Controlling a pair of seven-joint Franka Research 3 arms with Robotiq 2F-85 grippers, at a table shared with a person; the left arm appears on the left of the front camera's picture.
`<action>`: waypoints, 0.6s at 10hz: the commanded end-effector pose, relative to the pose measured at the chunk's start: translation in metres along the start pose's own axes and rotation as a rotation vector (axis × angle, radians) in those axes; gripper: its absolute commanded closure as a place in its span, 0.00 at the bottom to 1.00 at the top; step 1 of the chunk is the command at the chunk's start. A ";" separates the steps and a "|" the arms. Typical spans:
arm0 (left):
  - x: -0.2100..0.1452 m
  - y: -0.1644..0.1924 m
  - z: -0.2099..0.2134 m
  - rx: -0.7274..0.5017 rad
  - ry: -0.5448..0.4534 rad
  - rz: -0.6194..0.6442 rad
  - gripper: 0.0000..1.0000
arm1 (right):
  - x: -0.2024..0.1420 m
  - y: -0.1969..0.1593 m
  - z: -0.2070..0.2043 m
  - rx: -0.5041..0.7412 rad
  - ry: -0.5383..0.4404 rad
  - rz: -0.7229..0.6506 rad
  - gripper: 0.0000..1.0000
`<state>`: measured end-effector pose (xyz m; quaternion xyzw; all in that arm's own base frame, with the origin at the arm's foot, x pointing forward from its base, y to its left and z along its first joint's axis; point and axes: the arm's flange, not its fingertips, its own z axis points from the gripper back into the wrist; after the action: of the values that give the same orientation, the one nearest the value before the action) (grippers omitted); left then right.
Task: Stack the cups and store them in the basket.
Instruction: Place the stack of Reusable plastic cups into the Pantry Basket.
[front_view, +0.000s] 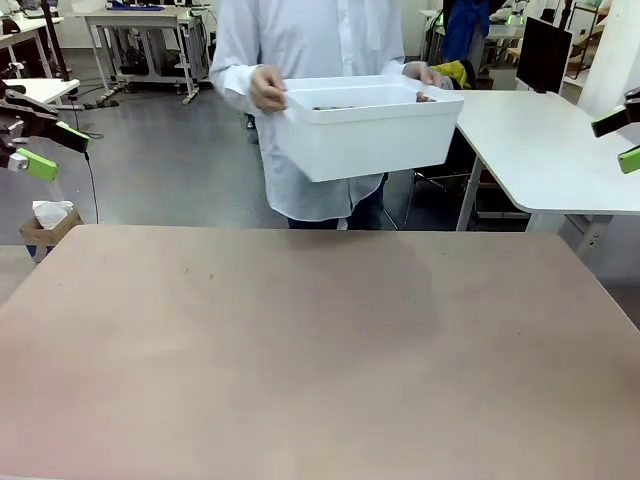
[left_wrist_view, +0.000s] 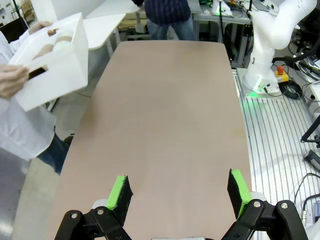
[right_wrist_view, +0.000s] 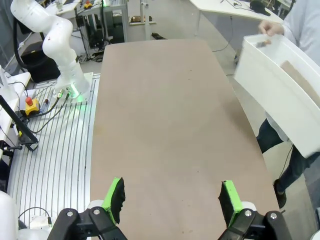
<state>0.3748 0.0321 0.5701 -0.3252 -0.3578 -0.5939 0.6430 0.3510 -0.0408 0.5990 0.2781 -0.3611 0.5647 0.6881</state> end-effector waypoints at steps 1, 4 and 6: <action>0.003 -0.001 0.001 -0.003 -0.012 0.006 0.00 | 0.000 0.000 -0.002 0.000 -0.020 0.016 0.00; 0.003 -0.001 0.001 -0.003 -0.012 0.006 0.00 | 0.000 0.000 -0.002 0.000 -0.020 0.016 0.00; 0.003 -0.001 0.001 -0.003 -0.012 0.006 0.00 | 0.000 0.000 -0.002 0.000 -0.020 0.016 0.00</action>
<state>0.3748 0.0321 0.5701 -0.3252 -0.3578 -0.5939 0.6430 0.3509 -0.0406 0.5991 0.2777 -0.3606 0.5645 0.6886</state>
